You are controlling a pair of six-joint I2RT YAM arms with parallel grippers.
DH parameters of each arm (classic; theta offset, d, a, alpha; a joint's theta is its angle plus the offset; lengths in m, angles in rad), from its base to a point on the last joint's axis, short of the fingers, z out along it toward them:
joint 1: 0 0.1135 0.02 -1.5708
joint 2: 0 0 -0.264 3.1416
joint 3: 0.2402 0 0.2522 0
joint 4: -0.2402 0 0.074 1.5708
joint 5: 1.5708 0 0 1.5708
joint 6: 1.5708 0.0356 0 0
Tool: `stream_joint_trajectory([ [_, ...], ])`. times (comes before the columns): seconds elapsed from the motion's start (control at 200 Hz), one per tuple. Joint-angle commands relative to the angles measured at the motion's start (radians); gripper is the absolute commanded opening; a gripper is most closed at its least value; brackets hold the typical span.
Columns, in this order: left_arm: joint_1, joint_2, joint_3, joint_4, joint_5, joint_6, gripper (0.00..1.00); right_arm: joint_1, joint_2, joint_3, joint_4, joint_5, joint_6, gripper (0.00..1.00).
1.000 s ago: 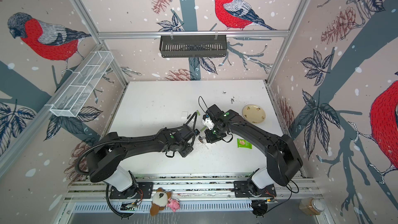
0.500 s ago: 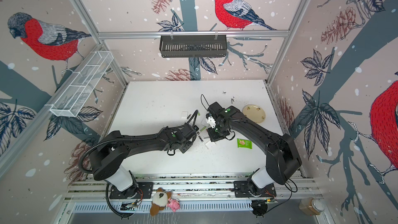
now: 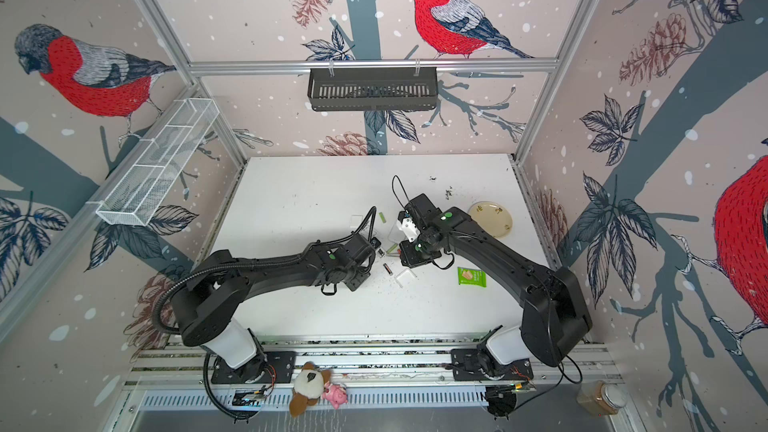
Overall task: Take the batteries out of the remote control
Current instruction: 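Lever the blue battery out with the screwdriver tip in the right gripper, then pry the silver-black battery out with the screwdriver tip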
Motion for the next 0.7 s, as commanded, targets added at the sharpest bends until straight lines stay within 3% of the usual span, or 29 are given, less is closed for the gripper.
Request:
stream_joint_trajectory([
  [0.0, 0.003, 0.024, -0.004, -0.068, 0.059, 0.040, 0.05, 0.011, 0.027, 0.043, -0.029, 0.008, -0.051, 0.00],
  [0.2, 0.003, 0.023, -0.010, -0.072, 0.068, 0.078, 0.00, 0.023, 0.080, 0.105, -0.121, 0.064, -0.102, 0.00],
  [0.695, 0.005, 0.030, -0.029, -0.101, 0.081, 0.131, 0.00, 0.089, 0.180, 0.238, -0.236, 0.190, -0.124, 0.00],
])
